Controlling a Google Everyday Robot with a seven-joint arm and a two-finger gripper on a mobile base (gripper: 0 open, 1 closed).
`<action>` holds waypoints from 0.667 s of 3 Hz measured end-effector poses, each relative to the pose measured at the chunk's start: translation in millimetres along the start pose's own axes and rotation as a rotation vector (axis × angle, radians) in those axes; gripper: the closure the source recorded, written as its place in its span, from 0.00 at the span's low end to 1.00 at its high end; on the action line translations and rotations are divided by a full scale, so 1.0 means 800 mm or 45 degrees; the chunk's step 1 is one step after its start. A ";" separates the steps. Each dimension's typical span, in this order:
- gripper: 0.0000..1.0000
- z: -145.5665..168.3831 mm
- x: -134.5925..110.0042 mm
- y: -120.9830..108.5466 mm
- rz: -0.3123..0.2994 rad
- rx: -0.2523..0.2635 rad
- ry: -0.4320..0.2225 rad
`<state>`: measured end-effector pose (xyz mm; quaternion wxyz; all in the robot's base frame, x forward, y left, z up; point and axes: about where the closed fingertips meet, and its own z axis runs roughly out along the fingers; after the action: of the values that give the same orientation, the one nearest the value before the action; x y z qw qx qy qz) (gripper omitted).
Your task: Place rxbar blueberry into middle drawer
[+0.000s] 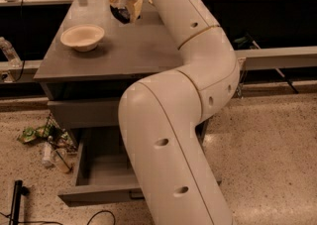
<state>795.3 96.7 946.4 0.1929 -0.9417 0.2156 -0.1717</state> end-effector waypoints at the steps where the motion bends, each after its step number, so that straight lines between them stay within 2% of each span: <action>1: 1.00 0.009 -0.037 -0.008 0.142 0.047 -0.139; 2: 1.00 0.018 -0.077 0.002 0.315 0.063 -0.247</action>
Offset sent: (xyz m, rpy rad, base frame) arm -0.1135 0.0354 -0.0663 0.2683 0.3015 -0.1891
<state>748.7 128.9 918.6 0.2558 -0.9151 0.3059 -0.0600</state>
